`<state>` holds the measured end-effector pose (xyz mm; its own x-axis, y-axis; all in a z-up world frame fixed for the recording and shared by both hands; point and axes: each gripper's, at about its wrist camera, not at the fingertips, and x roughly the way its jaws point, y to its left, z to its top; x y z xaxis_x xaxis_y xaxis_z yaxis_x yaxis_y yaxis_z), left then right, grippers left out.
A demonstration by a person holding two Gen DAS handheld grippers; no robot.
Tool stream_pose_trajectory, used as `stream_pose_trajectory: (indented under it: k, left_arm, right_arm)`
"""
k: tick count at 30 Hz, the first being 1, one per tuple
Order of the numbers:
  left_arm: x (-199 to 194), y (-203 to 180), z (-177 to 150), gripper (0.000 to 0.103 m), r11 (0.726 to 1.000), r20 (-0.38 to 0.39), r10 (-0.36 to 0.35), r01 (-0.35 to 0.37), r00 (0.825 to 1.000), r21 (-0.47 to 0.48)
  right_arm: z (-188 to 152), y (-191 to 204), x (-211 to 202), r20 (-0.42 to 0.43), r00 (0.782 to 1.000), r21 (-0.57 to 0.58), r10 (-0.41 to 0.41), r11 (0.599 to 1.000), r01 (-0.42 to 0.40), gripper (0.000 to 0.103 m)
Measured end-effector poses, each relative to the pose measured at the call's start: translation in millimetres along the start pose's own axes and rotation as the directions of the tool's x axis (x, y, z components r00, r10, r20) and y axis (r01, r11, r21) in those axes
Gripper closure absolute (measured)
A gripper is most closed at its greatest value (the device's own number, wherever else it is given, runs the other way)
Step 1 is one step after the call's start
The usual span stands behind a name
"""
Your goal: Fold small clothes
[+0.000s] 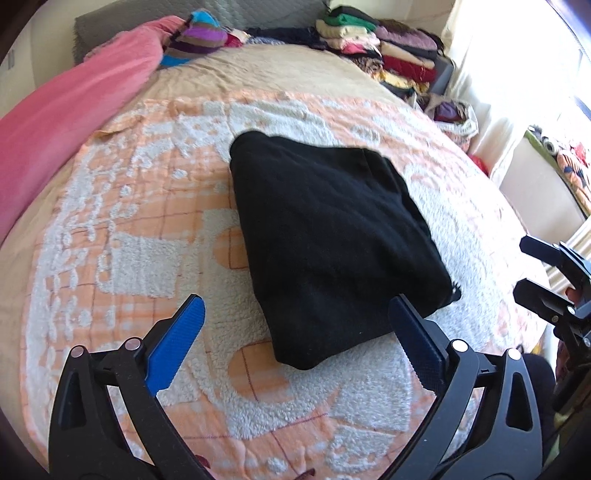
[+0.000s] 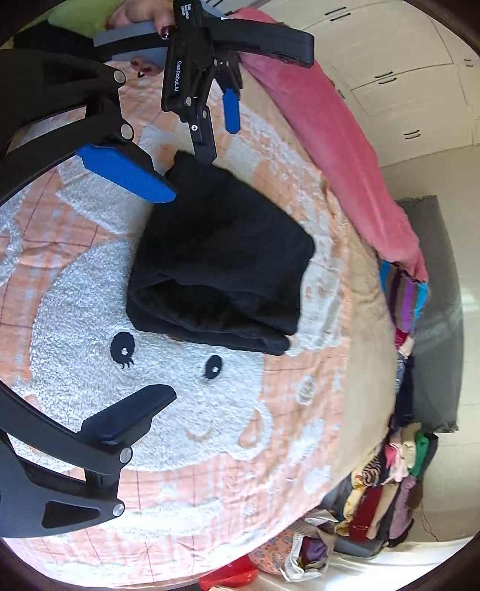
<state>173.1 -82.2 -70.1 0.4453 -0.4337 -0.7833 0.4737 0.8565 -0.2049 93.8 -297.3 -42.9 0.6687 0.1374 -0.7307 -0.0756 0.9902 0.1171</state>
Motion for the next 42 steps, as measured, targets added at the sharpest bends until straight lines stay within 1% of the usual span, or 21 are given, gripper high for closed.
stream_pose_trajectory:
  k: [3, 6, 12, 15, 21, 26, 29, 32, 33, 38, 42]
  left_arm:
    - [-17, -3, 0, 0.010, 0.999, 0.038, 0.032, -0.032, 0.999, -0.007]
    - [-33, -4, -1, 0.010, 0.999, 0.059, 0.035, -0.034, 0.998, -0.022]
    - [-66, -10, -7, 0.010, 0.998, 0.097, 0.058, -0.056, 0.994, -0.021]
    - [-82, -12, -13, 0.010, 0.997, 0.112, 0.067, -0.063, 0.992, -0.035]
    - [-105, -8, -30, 0.010, 0.994, 0.116, 0.083, -0.074, 0.990, -0.085]
    - [-119, -6, -46, 0.010, 0.990, 0.119, 0.108, -0.096, 0.987, -0.100]
    - [-124, -7, -55, 0.010, 0.989, 0.112, 0.119, -0.108, 0.987, -0.100]
    - [-126, -7, -62, 0.010, 0.990, 0.103, 0.113, -0.103, 0.988, -0.100]
    - [-126, -7, -64, 0.010, 0.990, 0.100, 0.112, -0.102, 0.989, -0.100]
    - [-126, -4, -78, 0.010, 0.988, 0.080, 0.125, -0.117, 0.989, -0.104]
    - [-122, -1, -87, 0.010, 0.986, 0.052, 0.130, -0.123, 0.990, -0.114]
  right_arm:
    - [4, 1, -16, 0.038, 0.999, -0.003, -0.015, 1.000, 0.016, 0.005]
    - [7, 1, -33, 0.073, 0.997, 0.008, -0.028, 1.000, 0.028, 0.005]
    - [5, 5, -68, 0.130, 0.991, 0.015, -0.021, 1.000, 0.019, 0.005]
    - [3, 9, -82, 0.139, 0.990, 0.023, -0.011, 1.000, 0.008, 0.005]
    - [-9, 16, -108, 0.168, 0.985, 0.033, -0.030, 0.999, 0.025, 0.005]
    - [-25, 22, -123, 0.195, 0.977, 0.035, -0.085, 0.996, 0.080, 0.005]
    - [-40, 27, -126, 0.183, 0.980, 0.042, -0.084, 0.996, 0.078, 0.005]
    - [-56, 29, -117, 0.145, 0.987, 0.068, -0.073, 0.996, 0.064, 0.005]
    - [-59, 31, -110, 0.119, 0.990, 0.078, -0.073, 0.995, 0.064, 0.005]
    - [-70, 43, -89, 0.048, 0.995, 0.069, -0.087, 0.994, 0.084, 0.005]
    - [-75, 47, -83, 0.032, 0.994, 0.067, -0.103, 0.993, 0.101, 0.005]
